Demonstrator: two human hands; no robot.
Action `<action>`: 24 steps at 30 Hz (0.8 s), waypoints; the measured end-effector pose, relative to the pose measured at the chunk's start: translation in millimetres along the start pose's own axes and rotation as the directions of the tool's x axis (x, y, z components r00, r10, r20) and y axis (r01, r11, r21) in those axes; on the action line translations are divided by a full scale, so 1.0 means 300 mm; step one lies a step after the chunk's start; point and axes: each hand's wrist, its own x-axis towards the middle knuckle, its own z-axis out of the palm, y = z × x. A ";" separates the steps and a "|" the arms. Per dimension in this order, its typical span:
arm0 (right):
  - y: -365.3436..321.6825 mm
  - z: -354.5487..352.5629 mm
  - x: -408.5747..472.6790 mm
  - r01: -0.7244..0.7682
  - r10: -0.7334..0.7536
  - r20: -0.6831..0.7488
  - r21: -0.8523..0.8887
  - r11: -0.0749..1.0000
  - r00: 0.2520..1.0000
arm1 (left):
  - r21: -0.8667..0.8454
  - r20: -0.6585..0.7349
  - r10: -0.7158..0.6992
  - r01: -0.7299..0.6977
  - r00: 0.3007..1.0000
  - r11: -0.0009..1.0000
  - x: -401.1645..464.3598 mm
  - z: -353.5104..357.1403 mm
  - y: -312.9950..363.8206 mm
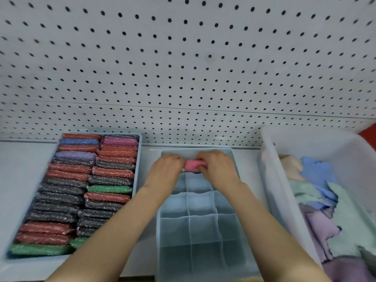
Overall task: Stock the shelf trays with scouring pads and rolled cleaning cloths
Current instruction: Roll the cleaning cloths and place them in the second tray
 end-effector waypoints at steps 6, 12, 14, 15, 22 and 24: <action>-0.016 -0.023 -0.011 -0.104 0.125 0.076 -0.237 0.966 0.989 | 0.091 -0.017 0.066 -0.064 0.998 0.994 -0.017 0.001 0.034; -0.039 -0.002 -0.016 -0.072 0.096 0.068 -0.287 0.955 0.993 | 0.097 -0.056 0.063 -0.058 0.996 0.994 -0.003 0.018 0.035; -0.041 0.007 -0.017 -0.090 0.115 0.079 -0.262 0.961 0.990 | 0.092 -0.079 0.075 -0.067 0.994 0.993 0.002 0.037 0.023; -0.041 0.009 -0.016 -0.082 0.108 0.084 -0.260 0.962 0.991 | 0.086 -0.087 0.076 -0.069 0.993 0.994 0.005 0.047 0.014; 0.057 -0.204 -0.114 -0.048 0.049 0.012 -0.014 0.999 0.999 | -0.017 -0.113 0.008 -0.010 0.994 1.000 0.000 -0.011 0.047; 0.150 -0.315 -0.184 -0.078 0.095 -0.169 0.106 0.991 0.981 | -0.115 -0.181 0.008 -0.029 0.983 0.993 0.004 -0.057 0.123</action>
